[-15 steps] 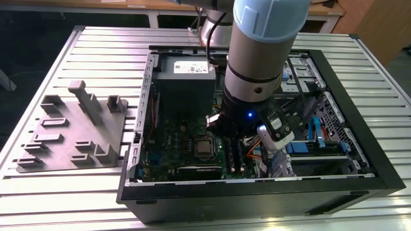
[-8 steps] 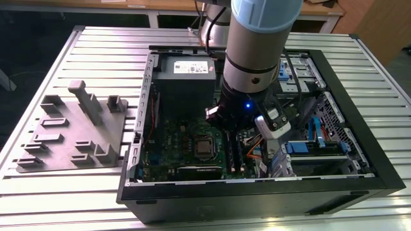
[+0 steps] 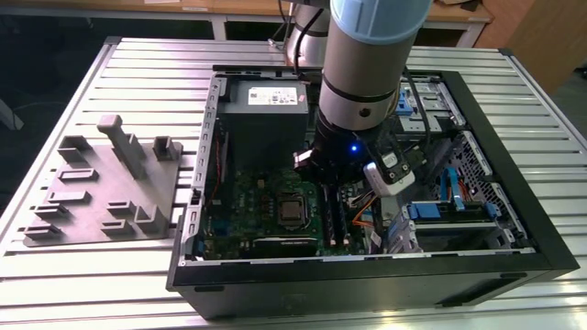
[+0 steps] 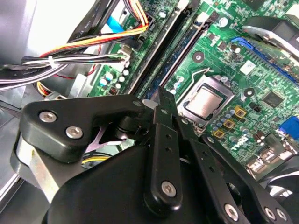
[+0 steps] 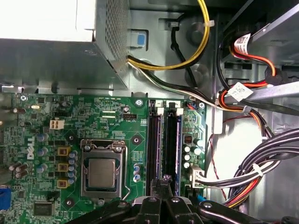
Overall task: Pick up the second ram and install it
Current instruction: 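Press down the second ram until it locks into place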
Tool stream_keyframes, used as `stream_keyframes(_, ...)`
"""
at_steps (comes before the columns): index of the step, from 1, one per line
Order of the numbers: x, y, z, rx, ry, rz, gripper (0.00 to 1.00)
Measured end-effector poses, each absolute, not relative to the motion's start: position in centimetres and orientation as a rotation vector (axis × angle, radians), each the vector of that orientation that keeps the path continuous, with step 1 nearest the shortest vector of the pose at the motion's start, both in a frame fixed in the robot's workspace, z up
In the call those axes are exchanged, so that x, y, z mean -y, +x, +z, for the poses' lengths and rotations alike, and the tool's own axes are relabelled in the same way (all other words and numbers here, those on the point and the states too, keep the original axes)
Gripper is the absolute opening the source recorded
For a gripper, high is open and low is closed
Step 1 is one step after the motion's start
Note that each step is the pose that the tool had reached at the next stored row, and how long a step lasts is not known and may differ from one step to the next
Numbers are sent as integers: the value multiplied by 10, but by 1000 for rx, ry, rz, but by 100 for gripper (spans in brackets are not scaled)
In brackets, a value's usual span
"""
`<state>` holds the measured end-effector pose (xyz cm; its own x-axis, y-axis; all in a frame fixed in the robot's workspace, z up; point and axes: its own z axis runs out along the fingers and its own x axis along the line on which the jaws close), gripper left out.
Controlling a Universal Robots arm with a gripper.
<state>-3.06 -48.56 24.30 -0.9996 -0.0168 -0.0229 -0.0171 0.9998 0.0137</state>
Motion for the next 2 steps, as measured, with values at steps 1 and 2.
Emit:
stream_keyframes(1,486,-31,243,-3119,-26,22,10)
stream_keyframes(2,486,-31,243,-3119,-26,22,10)
